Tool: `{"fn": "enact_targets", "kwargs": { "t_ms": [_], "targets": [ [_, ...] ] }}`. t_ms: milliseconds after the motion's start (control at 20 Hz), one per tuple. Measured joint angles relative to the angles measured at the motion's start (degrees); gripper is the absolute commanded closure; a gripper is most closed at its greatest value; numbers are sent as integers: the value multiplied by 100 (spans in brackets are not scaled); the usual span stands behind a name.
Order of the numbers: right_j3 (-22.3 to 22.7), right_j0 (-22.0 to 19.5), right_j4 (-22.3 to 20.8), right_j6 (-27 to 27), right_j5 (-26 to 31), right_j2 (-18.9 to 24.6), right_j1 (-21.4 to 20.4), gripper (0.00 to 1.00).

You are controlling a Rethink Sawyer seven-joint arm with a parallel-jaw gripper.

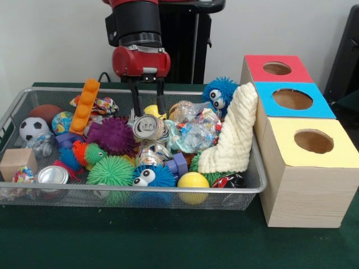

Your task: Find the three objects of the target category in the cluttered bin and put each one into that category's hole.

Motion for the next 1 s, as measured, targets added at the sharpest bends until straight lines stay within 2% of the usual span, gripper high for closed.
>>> {"fn": "enact_targets", "kwargs": {
  "t_ms": [200,300,600,1000],
  "targets": [
    [9,272,162,0,528,2,-42,0],
    [8,482,317,0,972,8,-38,0],
    [-59,826,526,0,1707,8,26,0],
    [-200,1110,528,0,2168,-10,219,0]
  ]
}}
